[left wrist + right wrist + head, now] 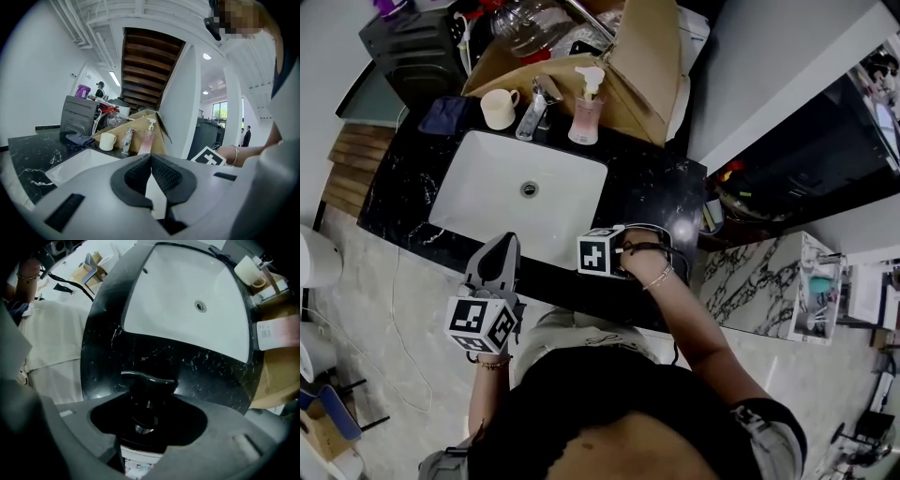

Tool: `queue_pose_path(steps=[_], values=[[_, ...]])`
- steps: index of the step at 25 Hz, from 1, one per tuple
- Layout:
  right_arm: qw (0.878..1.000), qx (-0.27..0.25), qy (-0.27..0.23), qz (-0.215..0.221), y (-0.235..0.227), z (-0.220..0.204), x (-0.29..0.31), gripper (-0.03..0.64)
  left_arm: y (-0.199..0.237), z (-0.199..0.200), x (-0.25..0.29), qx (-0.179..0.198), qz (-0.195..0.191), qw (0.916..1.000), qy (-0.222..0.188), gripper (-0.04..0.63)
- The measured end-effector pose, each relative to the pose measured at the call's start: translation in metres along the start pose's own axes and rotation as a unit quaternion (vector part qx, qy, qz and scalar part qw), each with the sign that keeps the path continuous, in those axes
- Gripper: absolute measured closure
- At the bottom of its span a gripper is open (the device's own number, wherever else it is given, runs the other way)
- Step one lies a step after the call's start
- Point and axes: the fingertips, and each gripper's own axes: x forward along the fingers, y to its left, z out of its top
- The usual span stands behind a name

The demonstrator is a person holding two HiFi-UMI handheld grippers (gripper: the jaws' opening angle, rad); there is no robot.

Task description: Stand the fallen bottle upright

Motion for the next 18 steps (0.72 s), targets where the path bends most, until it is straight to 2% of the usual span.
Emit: queue_pose_path(steps=[7,12,14,18], values=[[0.999,-0.012,-0.037,-0.005,0.006,-0.006,-0.009,0.391,-0.008,0.005,-0.001,0.003,0.001,1.0000,0.002,0.592],[0.993,-0.004,-0.119,-0.009,0.003,-0.005,-0.027,0.391,-0.005,0.005,0.001,0.001,0.002,1.0000,0.004,0.592],[0.984,0.020,-0.174,-0.009,-0.001,-0.008,-0.040,0.391,-0.009,0.003,0.005,0.001,-0.005,1.0000,0.007,0.592],[0.956,0.091,-0.278,-0.016,-0.014,-0.020,-0.060,0.393,-0.015,0.003,0.013,0.002,-0.020,0.9997,0.011,0.592]])
